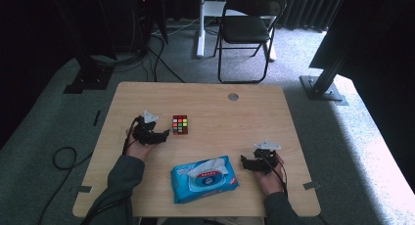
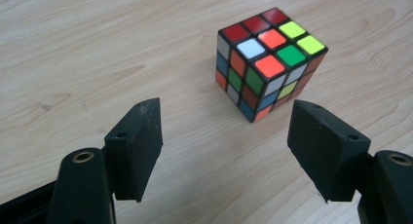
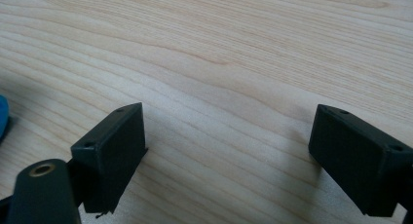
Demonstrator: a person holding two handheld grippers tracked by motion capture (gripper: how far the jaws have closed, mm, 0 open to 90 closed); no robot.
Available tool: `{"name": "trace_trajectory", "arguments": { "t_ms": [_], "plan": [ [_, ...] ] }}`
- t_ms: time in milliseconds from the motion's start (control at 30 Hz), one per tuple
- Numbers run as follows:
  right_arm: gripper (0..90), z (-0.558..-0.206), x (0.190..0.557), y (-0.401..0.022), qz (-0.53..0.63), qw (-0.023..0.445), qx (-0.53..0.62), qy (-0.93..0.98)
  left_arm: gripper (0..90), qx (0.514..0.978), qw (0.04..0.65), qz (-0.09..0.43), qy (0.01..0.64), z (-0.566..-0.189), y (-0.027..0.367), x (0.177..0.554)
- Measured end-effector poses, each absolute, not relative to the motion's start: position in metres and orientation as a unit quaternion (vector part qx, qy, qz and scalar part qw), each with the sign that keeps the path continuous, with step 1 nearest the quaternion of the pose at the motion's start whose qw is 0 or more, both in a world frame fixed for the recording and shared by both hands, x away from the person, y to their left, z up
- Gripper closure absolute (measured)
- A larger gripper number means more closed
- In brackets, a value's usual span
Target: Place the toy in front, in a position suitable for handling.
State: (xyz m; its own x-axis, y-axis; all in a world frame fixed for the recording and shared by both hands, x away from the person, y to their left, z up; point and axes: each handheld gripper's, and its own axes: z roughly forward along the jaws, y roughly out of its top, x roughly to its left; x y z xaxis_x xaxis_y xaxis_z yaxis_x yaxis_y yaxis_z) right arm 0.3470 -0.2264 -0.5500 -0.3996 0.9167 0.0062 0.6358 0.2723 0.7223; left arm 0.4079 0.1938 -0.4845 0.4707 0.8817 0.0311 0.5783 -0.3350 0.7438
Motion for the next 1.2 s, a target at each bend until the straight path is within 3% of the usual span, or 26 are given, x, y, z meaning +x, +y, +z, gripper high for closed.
{"name": "trace_trajectory", "arguments": {
  "t_ms": [1000, 1200],
  "plan": [
    [13.1, -0.550, 0.347, -0.226, 0.330, 0.214, 0.507, 0.767, 27.1, 0.788, 0.348, 0.188, 0.471, -0.484, 0.154, 0.432],
    [13.1, -0.550, 0.347, -0.226, 0.330, 0.214, 0.507, 0.767, 19.7, 0.782, 0.351, 0.177, 0.483, -0.484, 0.145, 0.439]
  ]
}}
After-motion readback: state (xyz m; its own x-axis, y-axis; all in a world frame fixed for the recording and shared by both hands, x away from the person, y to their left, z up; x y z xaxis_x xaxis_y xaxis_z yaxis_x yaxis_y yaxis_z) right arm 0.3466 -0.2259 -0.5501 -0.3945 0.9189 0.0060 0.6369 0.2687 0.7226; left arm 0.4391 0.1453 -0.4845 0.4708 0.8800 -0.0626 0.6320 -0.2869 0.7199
